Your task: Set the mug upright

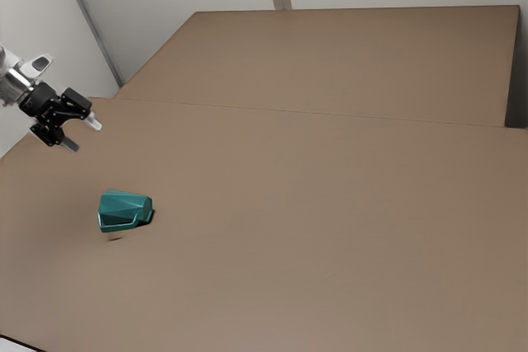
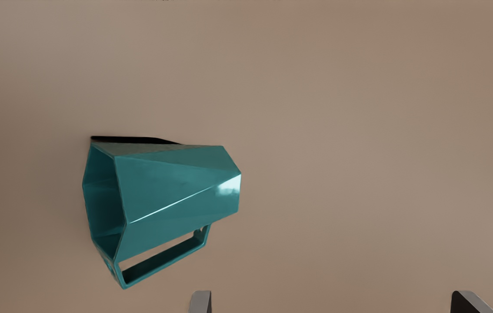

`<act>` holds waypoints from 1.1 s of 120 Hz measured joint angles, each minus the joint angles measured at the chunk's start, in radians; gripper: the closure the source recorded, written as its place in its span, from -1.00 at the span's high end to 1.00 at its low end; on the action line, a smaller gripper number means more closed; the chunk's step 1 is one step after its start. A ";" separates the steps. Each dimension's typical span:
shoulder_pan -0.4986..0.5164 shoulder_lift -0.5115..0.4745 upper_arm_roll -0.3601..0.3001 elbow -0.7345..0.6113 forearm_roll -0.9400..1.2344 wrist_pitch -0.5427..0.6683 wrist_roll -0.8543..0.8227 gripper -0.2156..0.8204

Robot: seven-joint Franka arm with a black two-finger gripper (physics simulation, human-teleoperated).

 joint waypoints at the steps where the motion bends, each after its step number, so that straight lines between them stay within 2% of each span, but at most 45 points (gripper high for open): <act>1: 0.004 0.004 0.000 -0.004 -0.007 0.002 0.004 0.58; 23: 0.135 0.108 0.006 -0.040 -0.094 0.037 0.098 0.58; 57: 0.185 0.272 0.004 -0.056 -0.241 0.071 0.235 0.58; 94: 0.191 0.283 0.003 -0.154 -0.357 0.049 0.342 0.58; 132: 0.190 0.278 -0.023 -0.172 -0.404 0.014 0.415 0.58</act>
